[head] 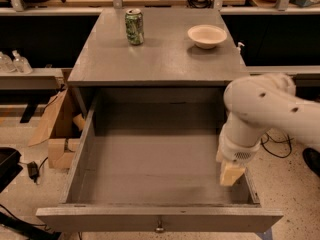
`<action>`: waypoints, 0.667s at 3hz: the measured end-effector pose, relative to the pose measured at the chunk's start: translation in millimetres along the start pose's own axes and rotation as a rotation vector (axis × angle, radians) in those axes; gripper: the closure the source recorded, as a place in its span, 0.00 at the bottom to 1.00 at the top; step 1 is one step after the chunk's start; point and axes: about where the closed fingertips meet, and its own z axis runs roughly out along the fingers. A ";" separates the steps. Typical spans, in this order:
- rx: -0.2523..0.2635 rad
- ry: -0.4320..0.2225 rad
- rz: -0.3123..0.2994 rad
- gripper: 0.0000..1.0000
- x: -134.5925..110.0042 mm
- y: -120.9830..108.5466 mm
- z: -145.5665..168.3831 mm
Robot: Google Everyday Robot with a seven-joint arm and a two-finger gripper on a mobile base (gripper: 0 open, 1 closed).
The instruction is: Open top drawer
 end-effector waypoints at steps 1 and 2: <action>0.088 -0.005 -0.044 0.71 14.3 -41.2 -66.5; 0.177 -0.021 -0.078 0.94 32.3 -70.2 -129.7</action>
Offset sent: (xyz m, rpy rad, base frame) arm 0.1147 -0.0766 0.2128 0.0271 -0.3148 0.1214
